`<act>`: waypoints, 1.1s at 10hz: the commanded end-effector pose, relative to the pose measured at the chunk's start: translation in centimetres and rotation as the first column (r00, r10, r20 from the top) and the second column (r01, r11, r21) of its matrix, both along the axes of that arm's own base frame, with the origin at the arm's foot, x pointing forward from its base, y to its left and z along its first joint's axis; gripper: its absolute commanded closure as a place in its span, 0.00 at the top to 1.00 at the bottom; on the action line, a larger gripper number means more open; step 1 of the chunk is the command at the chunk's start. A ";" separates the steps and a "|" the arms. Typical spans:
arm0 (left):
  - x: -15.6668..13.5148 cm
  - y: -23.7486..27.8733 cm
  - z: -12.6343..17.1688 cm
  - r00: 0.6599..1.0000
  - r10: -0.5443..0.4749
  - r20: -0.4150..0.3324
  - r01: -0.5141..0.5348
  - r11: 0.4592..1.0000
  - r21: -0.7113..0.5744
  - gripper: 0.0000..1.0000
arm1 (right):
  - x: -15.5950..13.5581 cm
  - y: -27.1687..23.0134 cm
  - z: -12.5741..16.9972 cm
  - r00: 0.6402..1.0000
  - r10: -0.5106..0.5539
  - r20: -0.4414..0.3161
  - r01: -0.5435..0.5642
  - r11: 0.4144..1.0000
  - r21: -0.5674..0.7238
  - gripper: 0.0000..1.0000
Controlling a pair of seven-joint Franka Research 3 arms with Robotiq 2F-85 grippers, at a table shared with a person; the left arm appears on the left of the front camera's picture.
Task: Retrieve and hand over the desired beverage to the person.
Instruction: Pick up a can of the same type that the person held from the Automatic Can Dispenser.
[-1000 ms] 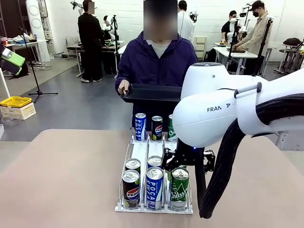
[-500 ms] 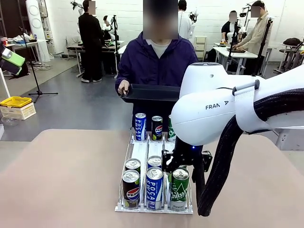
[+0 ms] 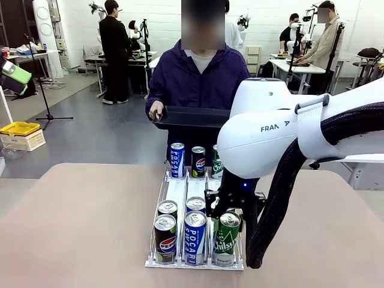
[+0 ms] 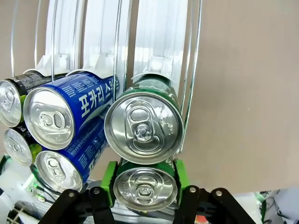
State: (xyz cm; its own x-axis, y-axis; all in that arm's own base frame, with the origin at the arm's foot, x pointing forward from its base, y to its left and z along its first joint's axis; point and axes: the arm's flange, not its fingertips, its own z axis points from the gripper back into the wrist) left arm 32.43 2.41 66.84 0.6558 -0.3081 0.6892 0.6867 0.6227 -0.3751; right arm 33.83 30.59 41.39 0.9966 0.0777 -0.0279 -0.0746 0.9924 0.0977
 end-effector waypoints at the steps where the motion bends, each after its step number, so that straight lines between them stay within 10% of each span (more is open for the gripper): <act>1: 0.0 0.1 -0.1 1.000 -0.016 0.013 0.016 1.000 -0.014 1.00 | -0.8 0.6 1.3 0.999 -0.012 -0.041 0.014 0.999 0.046 0.00; 6: 0.0 0.1 -0.1 1.000 -0.016 0.013 0.016 1.000 -0.014 1.00 | -6.1 3.7 21.4 0.990 -0.109 0.084 0.124 0.971 -0.204 0.00; 11: 0.0 0.1 -0.1 1.000 -0.016 0.013 0.016 1.000 -0.014 1.00 | 0.4 3.5 32.7 0.967 -0.098 0.233 0.122 0.988 -0.092 0.00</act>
State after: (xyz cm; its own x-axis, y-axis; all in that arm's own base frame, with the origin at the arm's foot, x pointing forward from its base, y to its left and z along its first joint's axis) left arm 32.45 2.45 66.82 0.6565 -0.3071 0.6890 0.6859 0.6232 -0.3758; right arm 32.74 33.02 73.33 0.9858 -0.0500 0.1606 0.0523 0.9986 -0.0104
